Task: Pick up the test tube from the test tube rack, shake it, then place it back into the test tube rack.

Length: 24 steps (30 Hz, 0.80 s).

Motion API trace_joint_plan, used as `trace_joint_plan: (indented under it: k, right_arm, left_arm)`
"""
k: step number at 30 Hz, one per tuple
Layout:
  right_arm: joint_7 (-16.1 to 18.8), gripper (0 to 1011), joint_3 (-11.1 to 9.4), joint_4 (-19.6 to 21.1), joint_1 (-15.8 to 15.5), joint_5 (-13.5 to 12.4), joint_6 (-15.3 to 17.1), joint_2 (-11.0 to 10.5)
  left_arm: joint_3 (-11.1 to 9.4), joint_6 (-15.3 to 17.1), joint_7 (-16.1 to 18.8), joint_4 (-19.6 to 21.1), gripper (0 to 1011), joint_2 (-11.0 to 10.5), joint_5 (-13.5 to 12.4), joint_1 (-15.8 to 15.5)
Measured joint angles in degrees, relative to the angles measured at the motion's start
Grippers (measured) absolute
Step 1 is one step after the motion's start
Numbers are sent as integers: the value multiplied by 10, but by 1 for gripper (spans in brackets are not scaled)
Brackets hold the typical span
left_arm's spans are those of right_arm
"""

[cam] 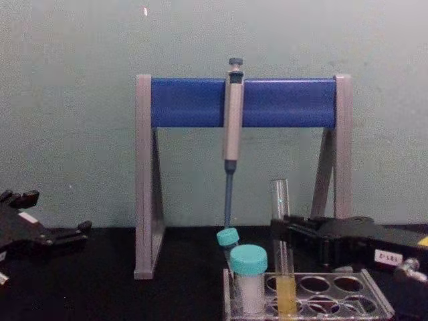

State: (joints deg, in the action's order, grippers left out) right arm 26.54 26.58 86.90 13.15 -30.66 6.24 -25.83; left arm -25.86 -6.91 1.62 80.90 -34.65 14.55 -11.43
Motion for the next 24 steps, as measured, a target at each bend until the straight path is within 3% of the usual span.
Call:
trace_joint_plan:
  k: [9, 24]
  right_arm:
    - [0, 225, 0, 0, -1, 1, -3, 0]
    - [5, 225, -8, 26, -31, 28, -61, -8]
  left_arm:
    - [0, 0, 0, 0, 1001, 0, 0, 0]
    - [0, 0, 0, 0, 1001, 0, 0, 0]
